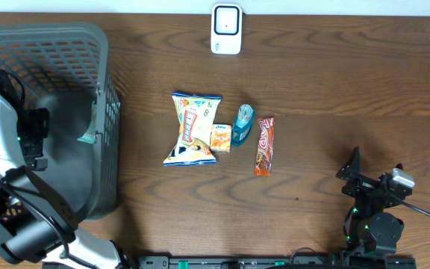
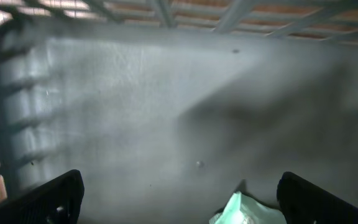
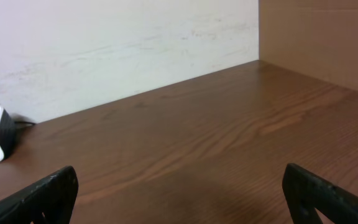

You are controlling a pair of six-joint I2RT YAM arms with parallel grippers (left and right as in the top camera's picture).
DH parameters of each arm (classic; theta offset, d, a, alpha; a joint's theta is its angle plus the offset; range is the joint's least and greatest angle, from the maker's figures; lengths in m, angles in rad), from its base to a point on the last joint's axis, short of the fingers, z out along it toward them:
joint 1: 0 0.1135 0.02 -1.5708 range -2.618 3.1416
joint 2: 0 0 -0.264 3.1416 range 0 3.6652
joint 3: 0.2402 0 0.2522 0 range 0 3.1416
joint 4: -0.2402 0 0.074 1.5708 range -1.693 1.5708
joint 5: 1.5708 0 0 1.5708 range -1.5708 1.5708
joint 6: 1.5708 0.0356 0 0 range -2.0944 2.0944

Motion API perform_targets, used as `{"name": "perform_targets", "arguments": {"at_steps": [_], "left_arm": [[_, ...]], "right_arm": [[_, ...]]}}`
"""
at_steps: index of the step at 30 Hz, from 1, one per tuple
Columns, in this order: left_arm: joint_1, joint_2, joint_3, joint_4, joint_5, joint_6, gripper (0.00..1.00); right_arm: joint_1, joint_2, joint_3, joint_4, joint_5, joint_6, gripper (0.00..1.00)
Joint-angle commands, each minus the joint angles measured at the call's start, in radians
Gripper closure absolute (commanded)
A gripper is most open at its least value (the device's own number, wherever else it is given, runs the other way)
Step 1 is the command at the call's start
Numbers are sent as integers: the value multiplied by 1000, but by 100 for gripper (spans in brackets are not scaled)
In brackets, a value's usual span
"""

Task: Scan the item barcode
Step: 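Reach the left gripper into the basket and grasp the mint-green wipes pack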

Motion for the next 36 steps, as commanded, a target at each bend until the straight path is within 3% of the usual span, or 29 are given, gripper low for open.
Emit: {"name": "perform_targets", "arguments": {"at_steps": [1,7,13,18,27,32,36], "left_arm": [[5,51,-22,-6,35,-82,2],[0,102,-22,8,79,-40,2],[-6,106,-22,172,301,442,2],[-6,106,-22,249,436,724,2],[-6,106,-22,276,448,942,2],[-6,106,-22,272,589,1102,2],[-6,106,-22,262,615,1167,2]], "right_arm": [[-5,-3,-3,-3,2,-11,1],[-5,-3,-3,-3,2,-11,1],[-5,-3,-3,-3,2,-11,1],[-5,-3,-2,-3,2,-11,1],[-5,-3,-3,-3,2,-11,1],[-5,-3,-2,-3,2,-11,1],[-5,-3,-3,-3,2,-11,1]]}}
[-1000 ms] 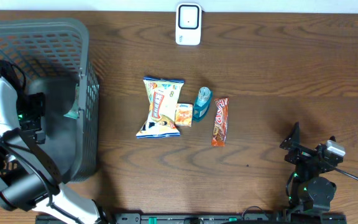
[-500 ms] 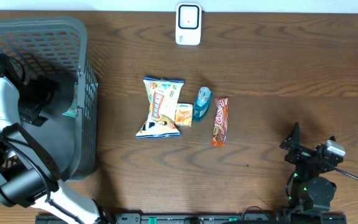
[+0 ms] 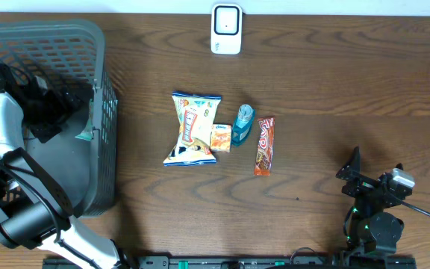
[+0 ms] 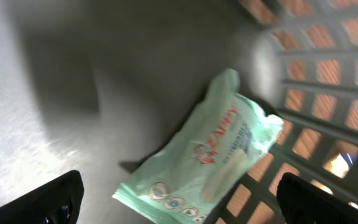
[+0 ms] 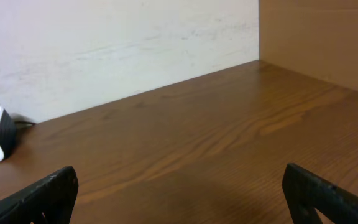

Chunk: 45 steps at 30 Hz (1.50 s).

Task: Scan the item barcode
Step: 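Reach the left gripper into the basket and grasp the mint-green wipes pack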

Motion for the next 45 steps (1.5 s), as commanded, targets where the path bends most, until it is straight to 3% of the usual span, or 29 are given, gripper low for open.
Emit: {"name": "perform_targets", "arguments": {"at_steps": [1,9,13,29,45], "left_arm": [[-2,11,-2,-19,73,156,3],[-11,11,-10,-33,61,449,2],[-26,11,-20,0,30,492,2],[-114,11,-157,183,26,496,2],[-114,17,-306,404,-119,494,2]], "right_arm": [[-5,-3,-3,-4,2,-11,1],[-5,-3,-3,-4,2,-11,1],[-5,-3,-3,-4,2,-11,1],[-5,-3,-3,-4,2,-11,1],[-5,-3,-3,-4,2,-11,1]]}}
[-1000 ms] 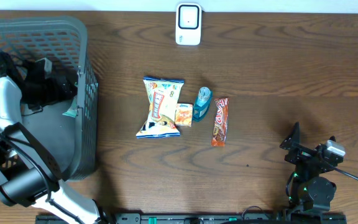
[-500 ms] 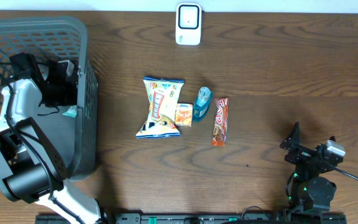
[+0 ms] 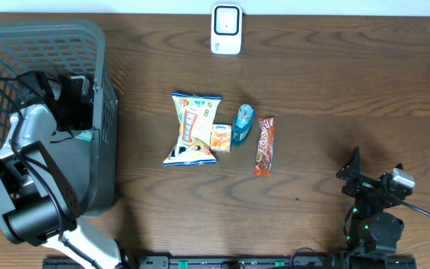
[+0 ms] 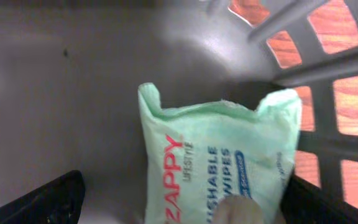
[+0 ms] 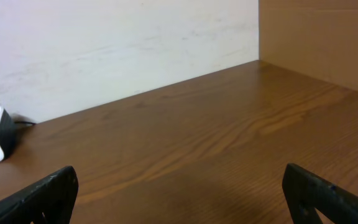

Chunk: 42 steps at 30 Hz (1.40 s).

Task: Scan the item barcode
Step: 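Reach the left gripper into the basket and grasp the mint-green wipes pack, then carry the wipes pack out and lay it below the orange packet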

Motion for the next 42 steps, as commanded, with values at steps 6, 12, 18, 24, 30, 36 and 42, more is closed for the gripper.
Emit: {"name": "perform_targets", "arguments": {"at_steps": [6,12,18,24,30,36,42], "left_arm": [[2,86,-50,4,-102,9,2],[2,140,-50,0,-104,8,32],[3,113,-33,-2,-164,-90,55],[12,-61,2,-23,-283,-230,74],[33,-401,25,-6,-353,-365,74],[28,-747,25,43,-271,-614,74],[-126,-965,25,127,160,-828,74]], "right_arm": [[-5,-3,-3,-4,2,-11,1],[-5,-3,-3,-4,2,-11,1],[-5,-3,-3,-4,2,-11,1],[-5,-3,-2,-4,2,-11,1],[-5,-3,-3,-4,2,-11,1],[-5,-3,-2,-4,2,-11,1],[-5,-3,-2,-4,2,-11,1]]}}
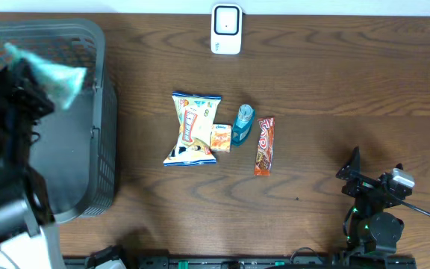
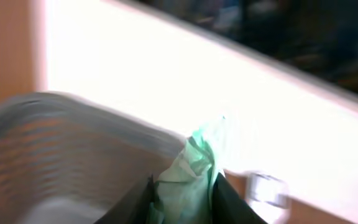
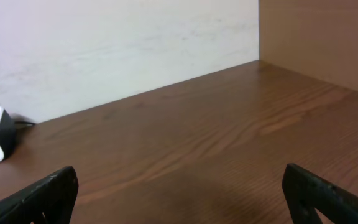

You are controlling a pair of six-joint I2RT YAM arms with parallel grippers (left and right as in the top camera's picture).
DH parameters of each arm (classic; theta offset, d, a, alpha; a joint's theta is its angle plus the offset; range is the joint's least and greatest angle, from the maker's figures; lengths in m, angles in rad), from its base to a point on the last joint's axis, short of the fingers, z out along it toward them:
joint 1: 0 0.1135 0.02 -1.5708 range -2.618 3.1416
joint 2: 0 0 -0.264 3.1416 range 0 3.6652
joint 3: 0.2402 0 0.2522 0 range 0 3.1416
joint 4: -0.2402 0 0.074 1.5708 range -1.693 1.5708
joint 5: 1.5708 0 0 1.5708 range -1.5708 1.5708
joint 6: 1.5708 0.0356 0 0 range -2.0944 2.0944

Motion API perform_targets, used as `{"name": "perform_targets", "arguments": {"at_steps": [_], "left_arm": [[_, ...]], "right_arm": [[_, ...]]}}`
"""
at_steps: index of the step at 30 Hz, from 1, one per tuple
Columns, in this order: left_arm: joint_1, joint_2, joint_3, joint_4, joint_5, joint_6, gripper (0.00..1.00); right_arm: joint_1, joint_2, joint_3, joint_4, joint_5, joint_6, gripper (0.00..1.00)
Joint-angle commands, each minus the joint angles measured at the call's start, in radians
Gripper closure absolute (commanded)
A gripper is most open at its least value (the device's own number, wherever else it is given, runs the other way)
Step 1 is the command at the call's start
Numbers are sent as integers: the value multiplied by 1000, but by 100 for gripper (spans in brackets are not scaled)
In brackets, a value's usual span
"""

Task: Scan the item barcode
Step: 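Carry the wipes pack out and lay it below the orange packet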

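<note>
A mint-green pack of wipes (image 1: 57, 77) hangs high over the grey basket (image 1: 88, 33), blurred in the overhead view. My left gripper (image 2: 182, 199) is shut on the wipes pack (image 2: 188, 171), which sticks up between its dark fingers (image 2: 225, 198). The white barcode scanner (image 1: 226, 28) stands at the table's far edge, and shows blurred in the left wrist view as the scanner (image 2: 265, 186). My right gripper (image 3: 179, 199) is open near the front right of the table, as the gripper (image 1: 375, 179) in the overhead view, with nothing between its fingers.
On the table's middle lie a yellow snack bag (image 1: 192, 128), a small orange packet (image 1: 220, 138), a teal bottle (image 1: 242, 123) and an orange bar (image 1: 264, 145). The basket fills the left side. A brown wall (image 3: 319, 40) stands to the right.
My left gripper was open over the wipes pack lying in the basket's right corner. Now it is shut on the pack and holds it raised above the basket. The right arm is unmoved.
My left gripper was first open low inside the basket, with the wipes pack at the view's edge. It then faced the pack against the basket's mesh wall, then stood right over it. Now the pack is gripped and lifted out. The right gripper stayed open and still.
</note>
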Motion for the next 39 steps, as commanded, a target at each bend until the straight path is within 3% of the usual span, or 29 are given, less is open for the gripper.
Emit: {"name": "perform_targets", "arguments": {"at_steps": [1,4,5,9,18,27,33,35,38,39], "left_arm": [[-134,-38,11,21,284,-161,74],[-288,-31,11,-7,312,-159,74],[-395,-13,9,-57,312,-138,74],[-578,42,-5,-216,283,-73,74],[-897,247,-29,-637,-21,-76,77],[-1109,504,-124,-472,-291,-235,77],[-1141,675,-180,-306,-298,-304,77],[-1147,724,-180,-293,-297,-342,68],[-1147,737,-180,-294,-296,-364,19],[-1147,731,-178,-294,-294,-364,9]], "right_arm": [[-5,-3,-2,-3,2,-11,1],[-5,-3,-3,-3,2,-11,1],[-5,-3,-3,-3,2,-11,1],[-5,-3,-2,-3,2,-11,1],[-5,-3,-3,-3,2,-11,1],[-5,-3,-3,-3,2,-11,1],[-5,-3,-3,-3,2,-11,1],[-5,-3,-2,-3,2,-11,1],[-5,-3,-3,-3,2,-11,1],[-5,-3,-3,-3,2,-11,1]]}}
